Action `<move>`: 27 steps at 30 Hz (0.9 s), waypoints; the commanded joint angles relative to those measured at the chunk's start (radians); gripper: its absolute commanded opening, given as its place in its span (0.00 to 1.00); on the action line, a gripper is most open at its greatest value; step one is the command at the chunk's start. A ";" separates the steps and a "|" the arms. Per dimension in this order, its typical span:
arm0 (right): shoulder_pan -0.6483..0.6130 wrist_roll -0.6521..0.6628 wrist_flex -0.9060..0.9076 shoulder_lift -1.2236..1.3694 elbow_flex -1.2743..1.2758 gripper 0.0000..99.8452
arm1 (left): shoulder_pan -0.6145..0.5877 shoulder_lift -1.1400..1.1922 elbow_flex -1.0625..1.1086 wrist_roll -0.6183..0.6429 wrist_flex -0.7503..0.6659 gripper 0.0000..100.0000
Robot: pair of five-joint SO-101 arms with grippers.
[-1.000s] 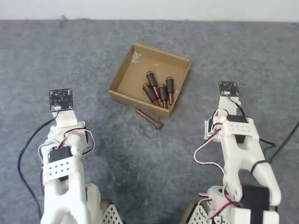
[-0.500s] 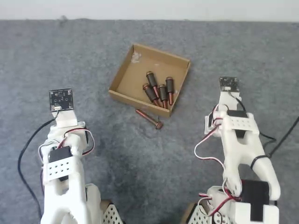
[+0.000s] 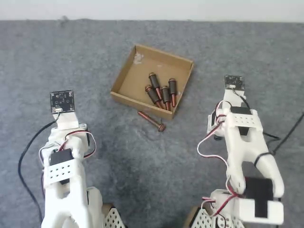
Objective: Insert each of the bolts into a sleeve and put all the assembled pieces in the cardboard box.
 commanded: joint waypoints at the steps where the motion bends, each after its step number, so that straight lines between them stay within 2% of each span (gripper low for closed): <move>1: -0.013 -0.015 -0.053 0.070 -0.051 0.14 | 0.002 0.002 -0.016 -0.009 -0.017 0.02; 9: -0.008 -0.015 -0.056 0.097 -0.078 0.00 | 0.002 0.002 -0.016 -0.009 -0.017 0.02; 13: 0.008 -0.015 0.008 0.054 -0.078 0.01 | 0.002 0.002 -0.016 -0.009 -0.017 0.02; 19: 0.010 -0.015 0.203 -0.171 -0.044 0.01 | 0.006 0.003 -0.018 -0.006 -0.018 0.02; 22: 0.010 -0.015 0.176 -0.303 0.055 0.01 | 0.028 0.003 -0.025 -0.005 -0.012 0.02; 27: 0.008 -0.012 0.065 -0.510 0.270 0.01 | 0.106 0.080 -0.127 -0.003 0.086 0.02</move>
